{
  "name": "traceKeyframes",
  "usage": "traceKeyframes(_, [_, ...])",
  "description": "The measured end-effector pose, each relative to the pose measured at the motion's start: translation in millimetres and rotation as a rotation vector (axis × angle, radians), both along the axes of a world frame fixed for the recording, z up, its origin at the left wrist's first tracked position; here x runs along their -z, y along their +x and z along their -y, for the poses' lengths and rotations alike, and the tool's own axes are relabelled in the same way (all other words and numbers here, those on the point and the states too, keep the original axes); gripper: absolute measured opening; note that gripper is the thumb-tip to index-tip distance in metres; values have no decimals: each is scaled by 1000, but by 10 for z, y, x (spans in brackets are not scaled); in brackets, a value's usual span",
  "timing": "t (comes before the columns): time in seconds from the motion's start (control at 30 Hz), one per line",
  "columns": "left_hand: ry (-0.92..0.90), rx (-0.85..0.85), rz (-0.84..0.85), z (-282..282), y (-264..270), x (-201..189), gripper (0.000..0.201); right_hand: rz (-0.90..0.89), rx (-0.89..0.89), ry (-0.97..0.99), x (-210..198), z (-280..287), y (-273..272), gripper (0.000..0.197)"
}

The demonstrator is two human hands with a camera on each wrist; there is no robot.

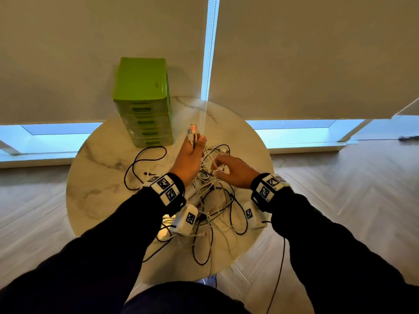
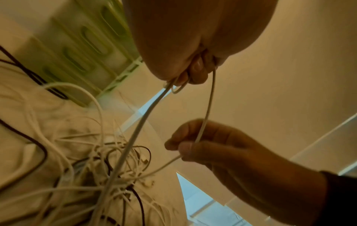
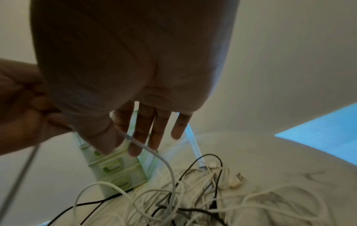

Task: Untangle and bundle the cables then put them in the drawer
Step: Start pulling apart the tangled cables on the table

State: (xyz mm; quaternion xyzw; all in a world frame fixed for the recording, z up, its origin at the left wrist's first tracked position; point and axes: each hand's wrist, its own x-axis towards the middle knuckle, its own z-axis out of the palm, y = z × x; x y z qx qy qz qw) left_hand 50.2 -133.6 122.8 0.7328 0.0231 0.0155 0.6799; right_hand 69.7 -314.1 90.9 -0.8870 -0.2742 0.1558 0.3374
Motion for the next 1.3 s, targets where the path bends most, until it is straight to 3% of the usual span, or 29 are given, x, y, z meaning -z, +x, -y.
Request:
traceKeyframes(0.1, [12, 83, -23, 292, 55, 60, 24, -63, 24, -40, -153, 140, -102, 16])
traceKeyframes(0.27, [-83, 188, -88, 683, 84, 75, 31, -7, 398, -124, -158, 768, -126, 18])
traceKeyframes(0.43, [-173, 309, -126, 932, 5, 23, 32, -217, 593, -436, 93, 1417, -344, 20])
traceKeyframes(0.5, [-154, 396, -179, 966, -31, 100, 36, -290, 587, -421, 185, 1453, -492, 21])
traceKeyframes(0.67, [-52, 553, -261, 1083, -211, 238, 39, -239, 436, -170, 234, 1102, -677, 47])
traceKeyframes(0.8, [92, 489, -205, 1090, -142, 275, 43, -208, 283, -173, 294, 982, -795, 30])
traceKeyframes(0.9, [110, 417, -222, 1002, -28, 330, 48, -209, 378, -98, 236, 1117, -878, 33])
traceKeyframes(0.97, [67, 375, -255, 941, -3, 365, 46, -270, 484, -170, 264, 1301, -863, 34])
traceKeyframes(1.07, [-42, 320, -285, 889, -1, 372, 40, -443, 476, -559, 493, 1618, -850, 29])
traceKeyframes(1.13, [-116, 317, -288, 866, 1, 362, 37, -536, 444, -726, 599, 1674, -879, 41])
traceKeyframes(1.17, [-139, 329, -289, 859, -3, 343, 36, -543, 433, -716, 608, 1644, -875, 52])
traceKeyframes(1.23, [-166, 368, -287, 862, -25, 318, 36, -464, 388, -553, 552, 1496, -842, 78])
traceKeyframes(1.3, [-192, 397, -304, 862, -50, 334, 35, -350, 315, -370, 472, 1233, -762, 90])
